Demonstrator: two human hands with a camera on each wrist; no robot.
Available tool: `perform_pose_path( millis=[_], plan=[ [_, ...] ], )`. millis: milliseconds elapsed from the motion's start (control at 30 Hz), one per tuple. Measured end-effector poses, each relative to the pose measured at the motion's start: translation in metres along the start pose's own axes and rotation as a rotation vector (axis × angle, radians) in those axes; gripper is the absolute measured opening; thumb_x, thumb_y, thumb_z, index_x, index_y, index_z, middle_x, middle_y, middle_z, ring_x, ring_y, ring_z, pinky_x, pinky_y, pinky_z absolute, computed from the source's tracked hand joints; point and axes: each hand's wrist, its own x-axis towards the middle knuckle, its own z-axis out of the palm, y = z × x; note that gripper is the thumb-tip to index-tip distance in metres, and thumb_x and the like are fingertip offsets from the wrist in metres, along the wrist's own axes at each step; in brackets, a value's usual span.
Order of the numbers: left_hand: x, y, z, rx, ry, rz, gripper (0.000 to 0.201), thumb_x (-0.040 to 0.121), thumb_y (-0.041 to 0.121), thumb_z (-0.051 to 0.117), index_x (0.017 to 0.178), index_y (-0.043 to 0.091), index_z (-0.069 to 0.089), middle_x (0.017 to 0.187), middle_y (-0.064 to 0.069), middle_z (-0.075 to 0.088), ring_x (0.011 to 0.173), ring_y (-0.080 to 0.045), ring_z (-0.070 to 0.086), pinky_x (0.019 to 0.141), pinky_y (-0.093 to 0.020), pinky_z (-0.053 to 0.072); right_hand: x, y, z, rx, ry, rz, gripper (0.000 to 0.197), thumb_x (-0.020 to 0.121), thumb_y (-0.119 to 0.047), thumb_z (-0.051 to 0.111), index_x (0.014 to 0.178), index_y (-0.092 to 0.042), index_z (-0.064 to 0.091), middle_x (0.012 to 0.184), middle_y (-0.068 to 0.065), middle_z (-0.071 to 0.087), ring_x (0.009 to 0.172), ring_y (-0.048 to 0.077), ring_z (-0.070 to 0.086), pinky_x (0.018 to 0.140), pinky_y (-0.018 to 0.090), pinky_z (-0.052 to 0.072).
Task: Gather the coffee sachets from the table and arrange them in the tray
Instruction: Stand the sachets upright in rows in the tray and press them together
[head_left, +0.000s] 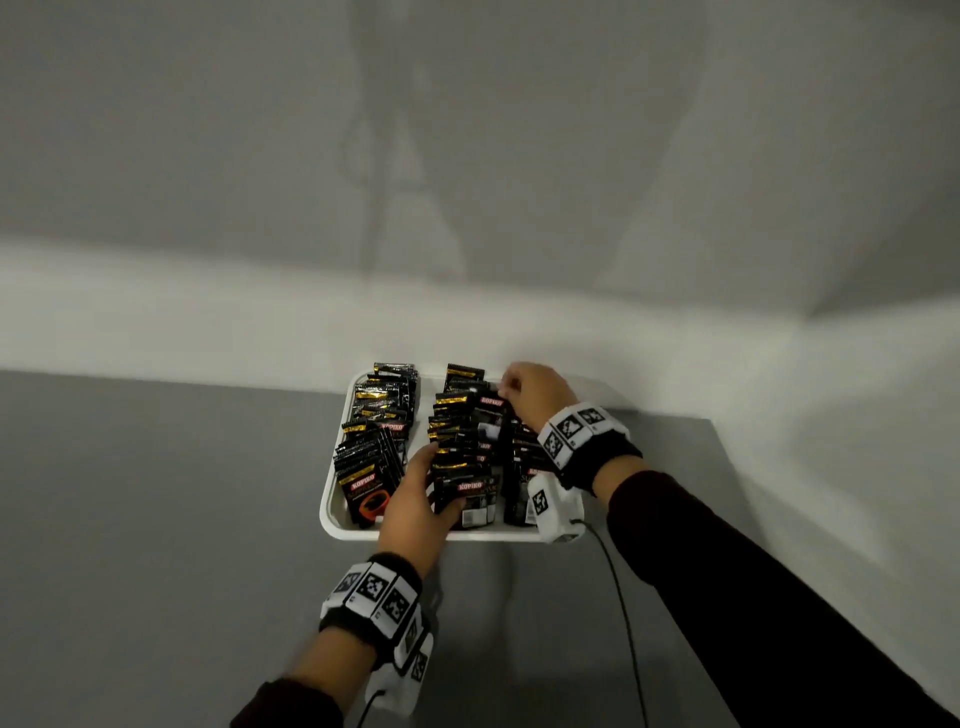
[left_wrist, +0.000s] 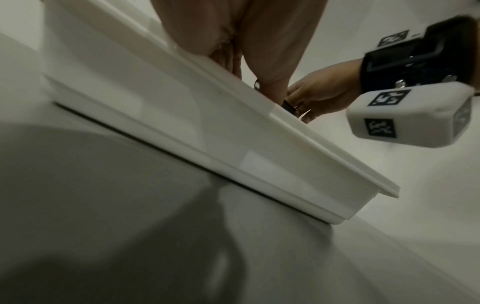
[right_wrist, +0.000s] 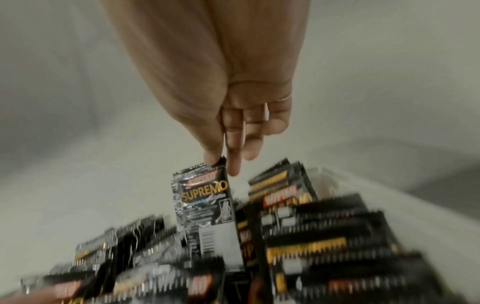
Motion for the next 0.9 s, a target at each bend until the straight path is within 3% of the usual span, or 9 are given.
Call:
perform_pose_path(
  millis=[67, 167, 367, 433, 500, 600, 767, 900],
  plan=[
    [0.0, 0.002, -0.001, -0.005, -0.006, -0.011, 0.071, 0.079, 0.008, 0.07, 0.138, 0.023, 0.034, 0.12, 0.005, 0.059, 0.111, -0.009, 0.056, 0.097, -0.025, 0.044, -0.005, 0.004, -0.015, 0.068, 0.063, 0.004, 0.01, 0.09, -0.015, 0.054, 0.085, -0.014, 0.063, 0.09, 0.0, 0.066, 0.084, 0.018, 0.06, 0.076, 0.028, 0.046],
    [0.001, 0.003, -0.001, 0.017, -0.002, -0.016, 0.071, 0.078, 0.008, 0.07, 0.138, 0.022, 0.034, 0.123, 0.0, 0.06, 0.11, -0.011, 0.056, 0.096, -0.024, 0.043, -0.016, 0.015, -0.035, 0.195, 0.118, 0.009, 0.01, 0.089, -0.01, 0.056, 0.083, -0.015, 0.06, 0.084, -0.002, 0.064, 0.078, 0.015, 0.059, 0.075, 0.027, 0.047],
    [0.001, 0.001, 0.0, 0.033, -0.009, -0.011, 0.072, 0.078, 0.009, 0.071, 0.138, 0.021, 0.033, 0.125, 0.0, 0.058, 0.109, -0.007, 0.053, 0.093, -0.021, 0.04, -0.049, 0.038, -0.029, 0.085, -0.234, 0.003, 0.01, 0.086, -0.014, 0.063, 0.077, -0.019, 0.061, 0.081, -0.004, 0.065, 0.07, 0.012, 0.061, 0.069, 0.027, 0.05],
    [0.002, -0.001, 0.0, 0.032, -0.012, -0.014, 0.072, 0.078, 0.01, 0.071, 0.138, 0.021, 0.033, 0.126, 0.0, 0.057, 0.112, -0.009, 0.053, 0.094, -0.022, 0.04, -0.059, 0.044, -0.017, -0.039, -0.259, 0.013, 0.015, 0.086, -0.016, 0.063, 0.074, -0.023, 0.061, 0.081, -0.008, 0.065, 0.075, 0.01, 0.06, 0.072, 0.023, 0.049],
    [0.003, -0.002, 0.0, 0.043, -0.011, -0.008, 0.072, 0.078, 0.01, 0.072, 0.138, 0.022, 0.033, 0.126, 0.0, 0.057, 0.114, -0.011, 0.053, 0.095, -0.022, 0.04, -0.067, 0.048, -0.008, -0.136, -0.245, 0.039, 0.014, 0.085, -0.015, 0.061, 0.073, -0.02, 0.063, 0.075, -0.013, 0.062, 0.075, 0.008, 0.058, 0.077, 0.026, 0.049],
    [0.003, -0.002, 0.0, 0.05, -0.011, 0.005, 0.072, 0.077, 0.01, 0.072, 0.137, 0.022, 0.034, 0.123, 0.002, 0.058, 0.11, -0.006, 0.052, 0.093, -0.02, 0.04, -0.072, 0.047, -0.006, -0.268, -0.19, 0.102, 0.008, 0.083, -0.014, 0.06, 0.085, -0.017, 0.067, 0.092, -0.003, 0.066, 0.091, 0.019, 0.06, 0.093, 0.038, 0.045],
    [0.004, -0.002, 0.0, 0.046, -0.023, 0.009, 0.075, 0.076, 0.009, 0.072, 0.138, 0.021, 0.032, 0.123, 0.004, 0.057, 0.105, -0.001, 0.049, 0.091, -0.019, 0.04, -0.069, 0.034, -0.009, -0.305, -0.061, 0.038, 0.016, 0.083, -0.016, 0.061, 0.098, -0.019, 0.063, 0.105, 0.0, 0.062, 0.098, 0.022, 0.059, 0.091, 0.038, 0.043],
    [0.005, -0.001, -0.002, 0.026, -0.056, -0.002, 0.081, 0.075, 0.007, 0.072, 0.142, 0.019, 0.028, 0.119, 0.009, 0.058, 0.106, -0.003, 0.053, 0.09, -0.018, 0.041, -0.072, 0.025, -0.004, -0.163, -0.088, 0.027, 0.028, 0.08, -0.023, 0.07, 0.106, -0.017, 0.063, 0.114, 0.002, 0.059, 0.105, 0.02, 0.056, 0.095, 0.037, 0.044]
  ],
)
